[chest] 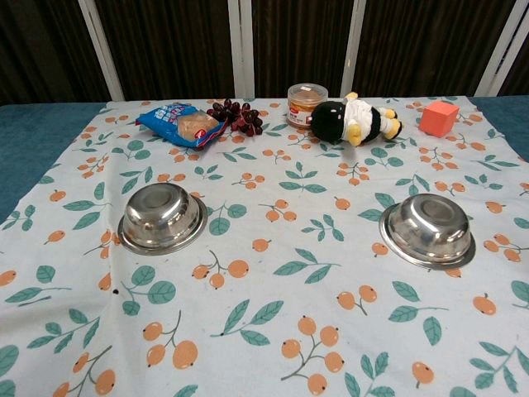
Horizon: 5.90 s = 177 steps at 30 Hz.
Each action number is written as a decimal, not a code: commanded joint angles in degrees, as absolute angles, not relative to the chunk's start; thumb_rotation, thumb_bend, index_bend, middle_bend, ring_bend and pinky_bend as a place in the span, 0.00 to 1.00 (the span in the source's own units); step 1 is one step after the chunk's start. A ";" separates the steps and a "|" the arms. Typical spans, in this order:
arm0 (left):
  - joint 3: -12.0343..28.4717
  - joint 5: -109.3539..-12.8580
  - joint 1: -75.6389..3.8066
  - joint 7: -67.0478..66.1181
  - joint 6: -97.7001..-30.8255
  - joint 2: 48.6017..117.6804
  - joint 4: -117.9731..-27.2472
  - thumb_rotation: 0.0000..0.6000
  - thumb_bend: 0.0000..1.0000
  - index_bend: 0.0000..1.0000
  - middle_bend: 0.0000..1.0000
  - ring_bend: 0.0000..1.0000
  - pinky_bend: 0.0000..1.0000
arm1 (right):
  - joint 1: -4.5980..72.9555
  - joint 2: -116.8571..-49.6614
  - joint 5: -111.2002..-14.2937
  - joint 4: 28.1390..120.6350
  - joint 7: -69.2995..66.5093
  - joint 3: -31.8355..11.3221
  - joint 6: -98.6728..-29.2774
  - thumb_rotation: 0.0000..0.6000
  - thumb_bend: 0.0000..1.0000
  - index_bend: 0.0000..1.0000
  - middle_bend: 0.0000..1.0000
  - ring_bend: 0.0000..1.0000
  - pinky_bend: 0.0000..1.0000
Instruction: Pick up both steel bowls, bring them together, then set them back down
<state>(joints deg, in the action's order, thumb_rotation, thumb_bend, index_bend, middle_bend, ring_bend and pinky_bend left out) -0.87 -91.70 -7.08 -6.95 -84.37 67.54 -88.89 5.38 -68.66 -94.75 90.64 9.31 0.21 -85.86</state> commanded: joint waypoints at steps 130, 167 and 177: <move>3.55 -54.81 -47.85 -39.10 -57.88 87.42 -92.70 1.00 0.52 0.55 0.69 0.59 0.79 | 5.65 -65.42 -89.97 91.12 3.19 -1.33 -83.82 1.00 0.23 0.00 0.00 0.00 0.00; 2.55 -95.39 -34.30 19.41 -86.00 81.79 -72.64 1.00 0.62 0.64 0.75 0.63 0.84 | 32.01 -75.61 -84.12 90.90 8.77 -7.74 -49.66 1.00 0.23 0.00 0.00 0.00 0.04; 3.07 -98.21 -33.87 21.69 -89.63 83.05 -71.09 1.00 0.61 0.65 0.76 0.64 0.85 | 34.87 -78.99 -80.25 87.03 10.67 -7.20 -45.82 1.00 0.23 0.00 0.00 0.00 0.04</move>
